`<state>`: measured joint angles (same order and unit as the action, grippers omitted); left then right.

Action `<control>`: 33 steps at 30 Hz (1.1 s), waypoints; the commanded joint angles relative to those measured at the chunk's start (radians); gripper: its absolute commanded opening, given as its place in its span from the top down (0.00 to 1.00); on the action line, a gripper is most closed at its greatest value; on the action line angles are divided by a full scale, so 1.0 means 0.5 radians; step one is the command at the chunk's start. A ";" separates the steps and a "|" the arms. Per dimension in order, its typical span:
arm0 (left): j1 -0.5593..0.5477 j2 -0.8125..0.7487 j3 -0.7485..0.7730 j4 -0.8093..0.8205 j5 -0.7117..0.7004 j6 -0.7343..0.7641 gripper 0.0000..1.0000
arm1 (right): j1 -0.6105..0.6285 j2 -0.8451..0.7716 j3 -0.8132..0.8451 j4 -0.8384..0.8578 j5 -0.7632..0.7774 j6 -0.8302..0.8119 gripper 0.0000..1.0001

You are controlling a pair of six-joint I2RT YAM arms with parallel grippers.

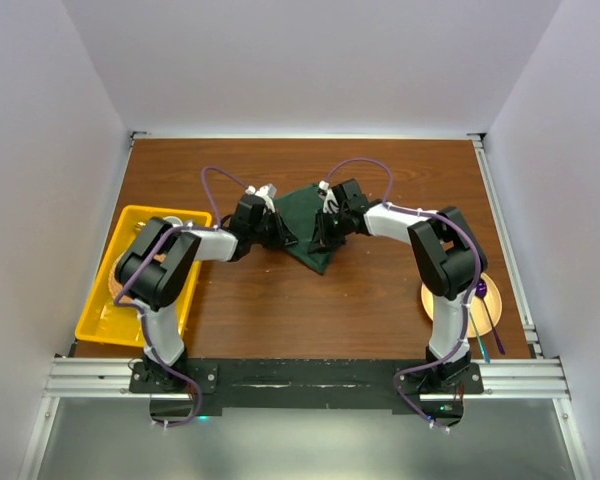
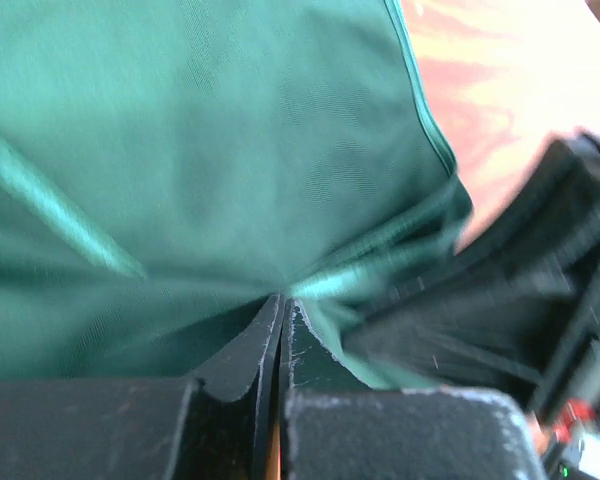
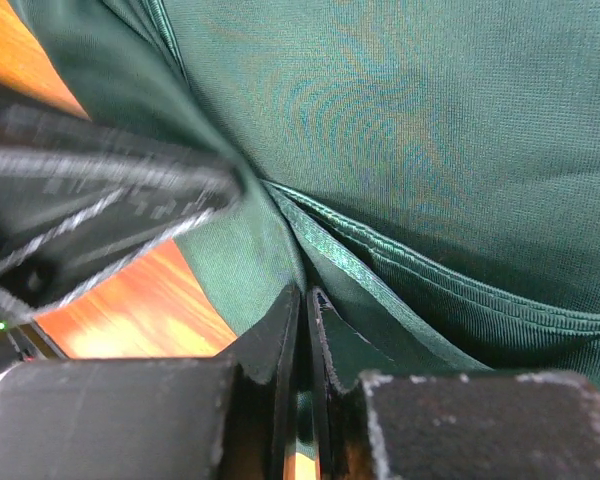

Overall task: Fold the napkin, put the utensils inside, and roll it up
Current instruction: Roll the napkin with the utensil

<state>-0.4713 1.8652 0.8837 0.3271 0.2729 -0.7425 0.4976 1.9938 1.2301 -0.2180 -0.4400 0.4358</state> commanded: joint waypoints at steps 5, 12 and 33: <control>0.050 0.282 0.040 -0.329 -0.187 0.086 1.00 | 0.026 0.025 0.190 -0.524 0.279 -0.249 0.83; 0.050 0.331 -0.022 -0.299 -0.196 0.105 1.00 | 0.036 -0.054 0.439 -0.754 0.380 -0.427 0.58; 0.053 0.387 0.000 -0.329 -0.150 0.132 1.00 | 0.330 -0.317 0.059 -0.524 1.340 -0.654 0.64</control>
<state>-0.4572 1.9614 0.9333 0.4004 0.2909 -0.7479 0.6353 1.9003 1.2659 -0.5041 0.0296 0.1703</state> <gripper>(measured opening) 0.012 0.287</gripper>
